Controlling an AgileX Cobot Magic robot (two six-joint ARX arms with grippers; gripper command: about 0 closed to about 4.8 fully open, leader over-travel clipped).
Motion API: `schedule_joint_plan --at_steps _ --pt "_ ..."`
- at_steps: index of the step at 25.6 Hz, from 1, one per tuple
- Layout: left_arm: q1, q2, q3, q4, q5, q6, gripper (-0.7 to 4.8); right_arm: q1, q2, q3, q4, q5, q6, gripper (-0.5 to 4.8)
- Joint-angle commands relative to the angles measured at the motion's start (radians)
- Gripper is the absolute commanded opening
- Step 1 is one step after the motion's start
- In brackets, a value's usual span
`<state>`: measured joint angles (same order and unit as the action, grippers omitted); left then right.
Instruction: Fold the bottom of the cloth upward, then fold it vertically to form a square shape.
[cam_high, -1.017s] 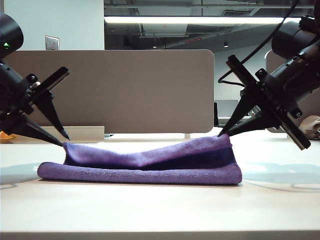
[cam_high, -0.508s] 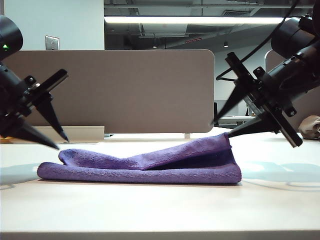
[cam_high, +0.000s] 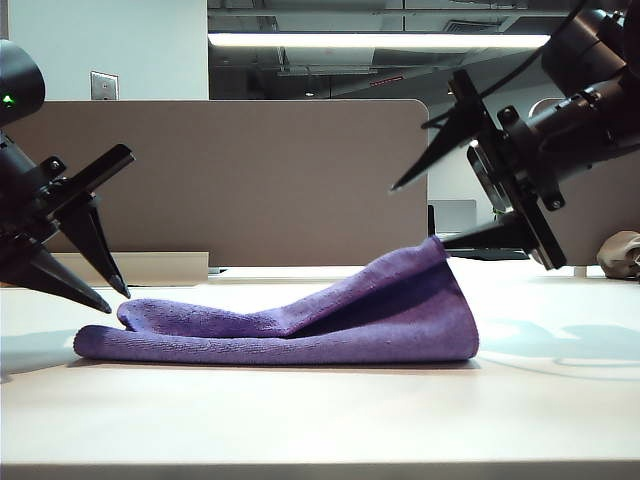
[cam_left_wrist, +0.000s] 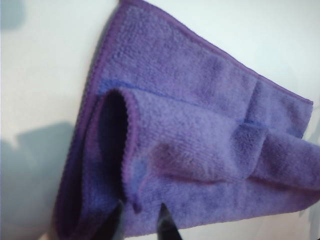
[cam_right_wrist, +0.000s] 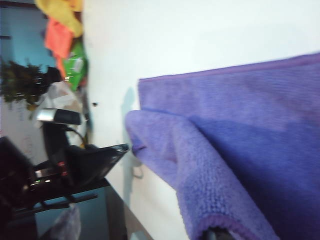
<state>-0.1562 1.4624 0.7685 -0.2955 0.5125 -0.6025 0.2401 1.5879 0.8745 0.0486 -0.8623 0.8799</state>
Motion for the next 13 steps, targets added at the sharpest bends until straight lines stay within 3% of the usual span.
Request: schedule_joint_plan --at_steps 1,13 --pt "0.0 0.018 0.002 0.009 -0.026 0.004 0.85 0.0 -0.003 0.002 0.006 -0.015 0.017 3.15" --pt "0.0 0.089 0.003 0.151 0.032 -0.068 0.78 0.0 -0.003 0.002 -0.023 -0.035 0.016 3.15"
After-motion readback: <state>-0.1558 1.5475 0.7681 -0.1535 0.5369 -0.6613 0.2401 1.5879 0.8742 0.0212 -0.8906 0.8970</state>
